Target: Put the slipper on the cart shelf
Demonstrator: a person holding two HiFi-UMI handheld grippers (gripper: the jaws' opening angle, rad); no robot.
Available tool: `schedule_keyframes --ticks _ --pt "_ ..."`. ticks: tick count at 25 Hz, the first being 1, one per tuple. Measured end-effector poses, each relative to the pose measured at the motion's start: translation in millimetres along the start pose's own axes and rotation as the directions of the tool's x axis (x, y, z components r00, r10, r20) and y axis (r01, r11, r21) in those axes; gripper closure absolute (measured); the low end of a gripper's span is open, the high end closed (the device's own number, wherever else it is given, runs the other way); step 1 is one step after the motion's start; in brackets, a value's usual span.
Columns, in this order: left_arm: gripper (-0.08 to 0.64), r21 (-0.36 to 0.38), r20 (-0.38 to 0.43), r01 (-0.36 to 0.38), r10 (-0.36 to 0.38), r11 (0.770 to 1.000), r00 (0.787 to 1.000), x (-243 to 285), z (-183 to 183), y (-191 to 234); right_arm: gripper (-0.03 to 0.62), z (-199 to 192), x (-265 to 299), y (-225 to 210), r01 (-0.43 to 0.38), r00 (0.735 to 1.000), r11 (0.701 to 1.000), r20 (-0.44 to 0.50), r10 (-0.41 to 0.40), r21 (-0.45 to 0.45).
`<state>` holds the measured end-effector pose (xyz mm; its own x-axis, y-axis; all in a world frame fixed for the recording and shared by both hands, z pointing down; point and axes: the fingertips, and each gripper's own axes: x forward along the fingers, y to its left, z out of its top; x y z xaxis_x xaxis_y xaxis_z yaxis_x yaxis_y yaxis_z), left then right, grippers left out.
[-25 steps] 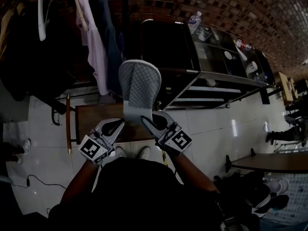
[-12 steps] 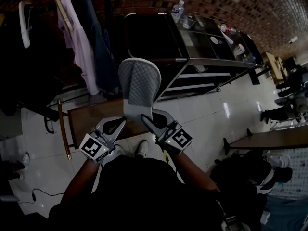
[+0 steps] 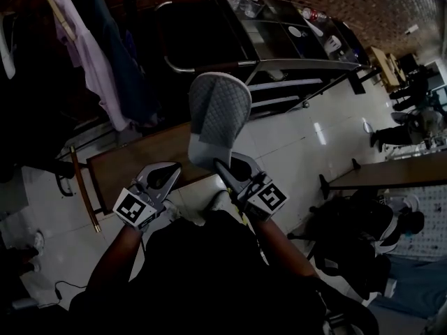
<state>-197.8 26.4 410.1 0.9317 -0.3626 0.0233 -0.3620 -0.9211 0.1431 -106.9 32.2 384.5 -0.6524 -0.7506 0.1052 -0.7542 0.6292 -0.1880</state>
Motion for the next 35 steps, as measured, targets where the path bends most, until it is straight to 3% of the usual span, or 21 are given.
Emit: schedule_keyframes --ticks 9,20,25,35 --pt "0.560 0.032 -0.019 0.001 0.000 0.999 1.000 59.6 0.7 -34.5 0.526 -1.5 -48.9 -44.3 -0.021 0.999 1.000 0.032 0.021 0.018" --pt "0.560 0.081 -0.063 -0.024 0.030 0.996 0.998 208.0 -4.0 -117.4 0.526 4.0 -162.7 -163.7 -0.055 0.997 0.998 0.048 0.054 0.018" --pt "0.560 0.099 -0.101 0.006 0.004 0.995 0.995 268.1 -2.6 -156.7 0.526 5.2 -210.0 -206.1 -0.063 0.997 0.998 0.038 0.062 0.018" --pt "0.560 0.084 -0.125 0.047 -0.036 0.995 0.992 331.3 -9.8 -167.6 0.526 -20.6 -234.8 -259.9 -0.061 0.998 0.998 0.010 0.061 0.033"
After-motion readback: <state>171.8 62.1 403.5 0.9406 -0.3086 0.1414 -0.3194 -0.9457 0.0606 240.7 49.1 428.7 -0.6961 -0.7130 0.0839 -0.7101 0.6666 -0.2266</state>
